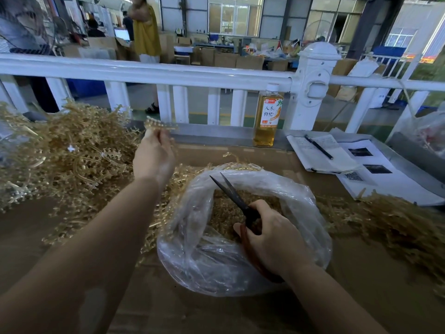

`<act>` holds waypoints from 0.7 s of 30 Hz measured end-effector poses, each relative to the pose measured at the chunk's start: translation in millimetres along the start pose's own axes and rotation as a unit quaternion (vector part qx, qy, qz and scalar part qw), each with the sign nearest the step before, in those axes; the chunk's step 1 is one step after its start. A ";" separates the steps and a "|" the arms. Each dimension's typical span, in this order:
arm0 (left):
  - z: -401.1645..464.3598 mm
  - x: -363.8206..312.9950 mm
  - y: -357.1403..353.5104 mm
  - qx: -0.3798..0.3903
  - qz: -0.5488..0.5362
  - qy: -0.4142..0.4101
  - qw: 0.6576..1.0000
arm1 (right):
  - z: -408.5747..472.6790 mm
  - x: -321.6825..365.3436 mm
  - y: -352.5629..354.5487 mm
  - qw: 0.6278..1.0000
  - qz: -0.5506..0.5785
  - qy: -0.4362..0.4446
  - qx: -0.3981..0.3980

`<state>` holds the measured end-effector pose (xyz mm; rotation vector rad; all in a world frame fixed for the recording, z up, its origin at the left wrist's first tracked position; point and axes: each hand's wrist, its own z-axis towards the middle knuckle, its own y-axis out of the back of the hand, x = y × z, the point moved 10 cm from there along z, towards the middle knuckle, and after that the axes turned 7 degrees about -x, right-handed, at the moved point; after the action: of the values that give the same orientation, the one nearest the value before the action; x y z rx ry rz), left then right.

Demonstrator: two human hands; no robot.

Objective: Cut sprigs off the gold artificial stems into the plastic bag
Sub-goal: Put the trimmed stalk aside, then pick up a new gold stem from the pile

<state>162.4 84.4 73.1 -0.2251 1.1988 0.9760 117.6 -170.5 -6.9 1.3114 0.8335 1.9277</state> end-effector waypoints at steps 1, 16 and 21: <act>0.8 -2.0 2.0 -0.006 -0.010 0.001 1.000 | 0.1 -0.3 0.3 1.000 0.001 -0.002 0.000; -79.2 47.2 -71.5 0.203 -0.362 0.352 0.839 | 0.9 -1.3 8.8 0.999 0.022 -0.008 -0.024; -100.1 42.0 -78.9 0.203 -0.414 0.373 0.805 | 2.0 0.1 12.6 0.999 0.035 -0.012 -0.040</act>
<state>153.7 -2.7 -28.7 -0.7617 1.7510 -0.2039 117.4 -177.5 3.8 1.3291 0.6998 1.9741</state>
